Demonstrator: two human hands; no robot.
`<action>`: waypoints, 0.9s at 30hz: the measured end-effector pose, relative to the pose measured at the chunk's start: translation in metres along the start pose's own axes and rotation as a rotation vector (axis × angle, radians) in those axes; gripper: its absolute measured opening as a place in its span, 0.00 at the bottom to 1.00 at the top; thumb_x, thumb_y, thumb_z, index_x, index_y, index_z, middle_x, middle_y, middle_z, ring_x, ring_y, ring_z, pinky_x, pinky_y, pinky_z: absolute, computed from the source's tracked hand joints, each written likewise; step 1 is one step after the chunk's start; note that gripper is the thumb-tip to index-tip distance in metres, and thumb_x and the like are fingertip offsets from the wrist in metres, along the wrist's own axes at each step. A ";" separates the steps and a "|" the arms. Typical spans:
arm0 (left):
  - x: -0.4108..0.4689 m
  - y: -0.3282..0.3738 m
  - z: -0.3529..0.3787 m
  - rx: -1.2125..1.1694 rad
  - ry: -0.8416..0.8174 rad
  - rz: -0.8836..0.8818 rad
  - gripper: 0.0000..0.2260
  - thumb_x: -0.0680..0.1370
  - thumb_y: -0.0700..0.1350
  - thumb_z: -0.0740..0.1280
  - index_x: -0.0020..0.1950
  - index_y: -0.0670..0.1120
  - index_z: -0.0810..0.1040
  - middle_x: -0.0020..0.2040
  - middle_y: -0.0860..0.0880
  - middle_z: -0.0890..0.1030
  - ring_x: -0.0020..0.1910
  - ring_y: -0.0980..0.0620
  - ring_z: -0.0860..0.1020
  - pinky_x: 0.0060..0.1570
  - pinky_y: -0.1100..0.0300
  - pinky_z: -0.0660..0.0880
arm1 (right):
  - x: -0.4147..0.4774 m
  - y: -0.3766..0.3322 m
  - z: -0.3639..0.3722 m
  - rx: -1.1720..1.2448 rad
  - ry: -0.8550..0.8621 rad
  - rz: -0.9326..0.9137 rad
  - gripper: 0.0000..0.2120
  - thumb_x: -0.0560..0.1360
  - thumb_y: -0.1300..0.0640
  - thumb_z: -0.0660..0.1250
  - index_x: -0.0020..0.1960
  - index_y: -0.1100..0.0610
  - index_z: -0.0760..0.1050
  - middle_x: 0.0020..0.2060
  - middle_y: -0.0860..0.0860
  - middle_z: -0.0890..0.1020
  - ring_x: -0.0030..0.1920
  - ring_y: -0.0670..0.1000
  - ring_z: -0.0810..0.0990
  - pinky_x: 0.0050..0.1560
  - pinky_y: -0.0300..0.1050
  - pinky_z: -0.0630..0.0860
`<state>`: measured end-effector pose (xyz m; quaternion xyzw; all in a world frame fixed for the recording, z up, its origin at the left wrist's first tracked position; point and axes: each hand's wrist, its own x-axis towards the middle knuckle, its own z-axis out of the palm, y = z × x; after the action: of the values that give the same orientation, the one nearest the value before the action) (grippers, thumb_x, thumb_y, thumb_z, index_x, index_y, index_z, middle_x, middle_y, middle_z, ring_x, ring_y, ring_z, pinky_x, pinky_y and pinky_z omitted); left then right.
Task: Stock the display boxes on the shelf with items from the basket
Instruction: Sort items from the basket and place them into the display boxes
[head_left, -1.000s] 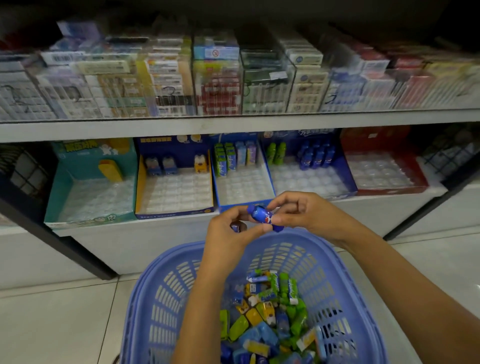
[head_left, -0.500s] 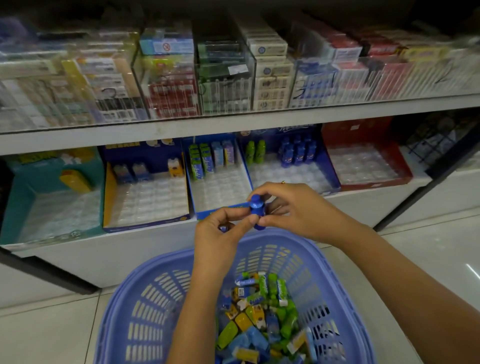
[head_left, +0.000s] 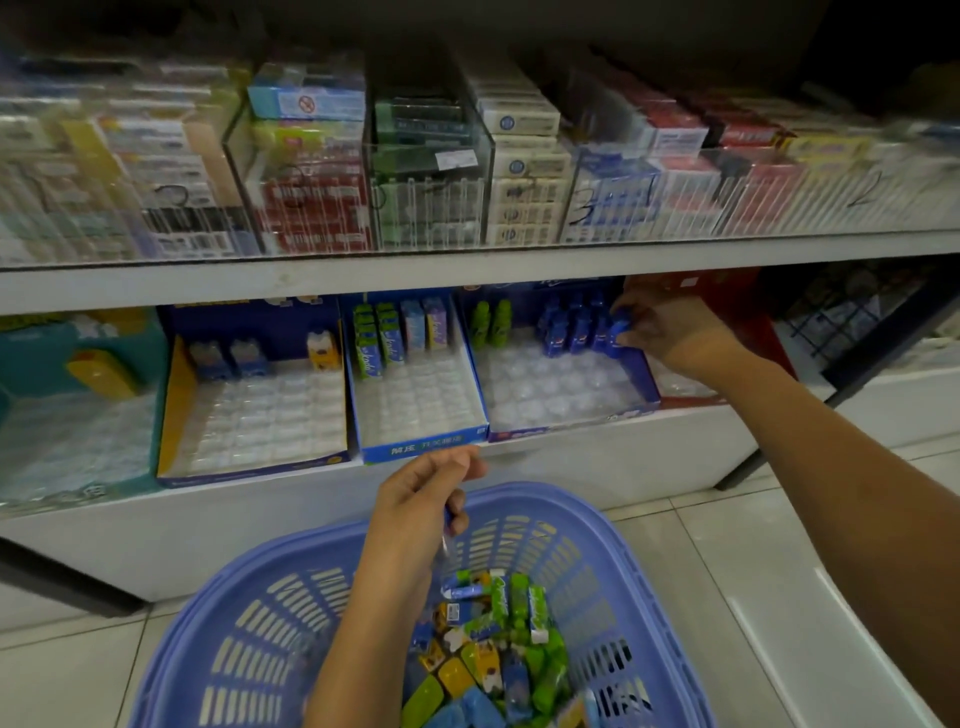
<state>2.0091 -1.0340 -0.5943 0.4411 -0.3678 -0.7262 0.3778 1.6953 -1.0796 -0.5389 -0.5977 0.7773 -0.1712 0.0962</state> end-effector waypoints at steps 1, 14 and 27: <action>0.001 0.000 0.000 -0.014 -0.005 -0.007 0.08 0.80 0.40 0.63 0.51 0.41 0.82 0.44 0.46 0.84 0.27 0.56 0.69 0.25 0.66 0.68 | 0.003 0.003 0.002 -0.025 0.005 0.002 0.17 0.73 0.60 0.70 0.61 0.57 0.74 0.44 0.54 0.79 0.48 0.57 0.79 0.48 0.40 0.69; 0.005 0.005 0.002 -0.411 -0.054 -0.125 0.15 0.82 0.45 0.56 0.50 0.38 0.79 0.39 0.45 0.84 0.24 0.56 0.72 0.22 0.65 0.69 | 0.017 0.013 0.012 -0.083 -0.003 0.017 0.18 0.67 0.60 0.76 0.56 0.56 0.79 0.56 0.58 0.78 0.55 0.55 0.74 0.54 0.42 0.72; -0.011 0.016 -0.003 -0.512 0.043 -0.039 0.10 0.82 0.39 0.57 0.56 0.41 0.77 0.50 0.46 0.81 0.37 0.54 0.75 0.36 0.62 0.75 | -0.084 -0.099 0.035 0.399 -0.073 -0.101 0.12 0.65 0.49 0.77 0.43 0.48 0.75 0.34 0.46 0.78 0.32 0.44 0.78 0.34 0.37 0.71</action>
<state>2.0191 -1.0319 -0.5775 0.3537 -0.1552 -0.7932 0.4708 1.8188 -1.0268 -0.5383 -0.6107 0.6933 -0.3044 0.2320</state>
